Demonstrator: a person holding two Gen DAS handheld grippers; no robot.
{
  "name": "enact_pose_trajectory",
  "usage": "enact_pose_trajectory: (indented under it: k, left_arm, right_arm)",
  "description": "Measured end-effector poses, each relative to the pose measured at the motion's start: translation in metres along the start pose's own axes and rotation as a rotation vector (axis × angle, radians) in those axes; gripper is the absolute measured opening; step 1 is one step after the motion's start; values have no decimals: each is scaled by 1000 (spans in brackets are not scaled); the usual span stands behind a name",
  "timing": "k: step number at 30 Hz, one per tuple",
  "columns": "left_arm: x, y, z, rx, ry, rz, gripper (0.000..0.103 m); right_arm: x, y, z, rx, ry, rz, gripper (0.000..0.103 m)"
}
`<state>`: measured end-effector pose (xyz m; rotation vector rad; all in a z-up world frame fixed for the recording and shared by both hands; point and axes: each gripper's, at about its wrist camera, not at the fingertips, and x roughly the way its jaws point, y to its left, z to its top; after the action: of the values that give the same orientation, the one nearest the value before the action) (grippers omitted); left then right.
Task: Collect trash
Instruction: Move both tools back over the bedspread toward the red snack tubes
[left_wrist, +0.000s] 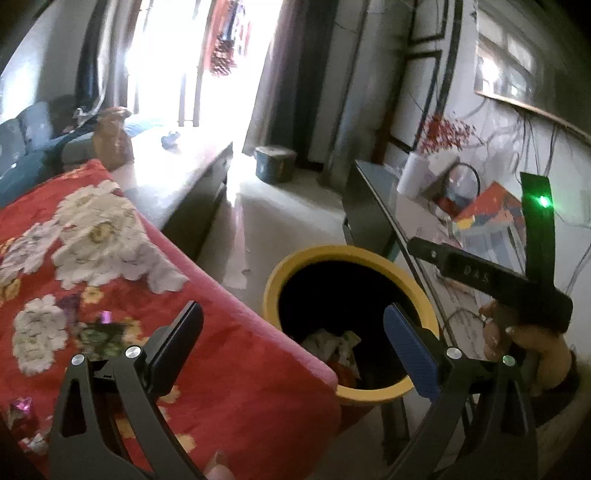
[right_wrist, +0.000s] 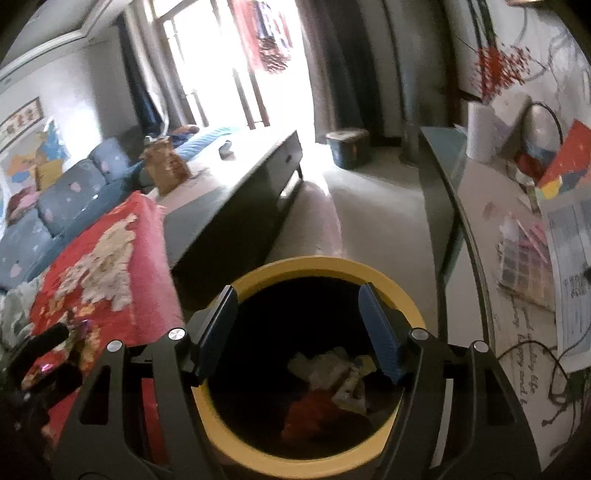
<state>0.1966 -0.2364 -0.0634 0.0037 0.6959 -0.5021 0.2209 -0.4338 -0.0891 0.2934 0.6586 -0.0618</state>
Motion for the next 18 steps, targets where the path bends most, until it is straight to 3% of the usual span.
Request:
enact_pose_trajectory:
  k: [18]
  left_arm:
    - [-70, 51, -1, -94, -106, 105, 95]
  right_arm:
    - [-40, 70, 10, -142, -62, 103, 70]
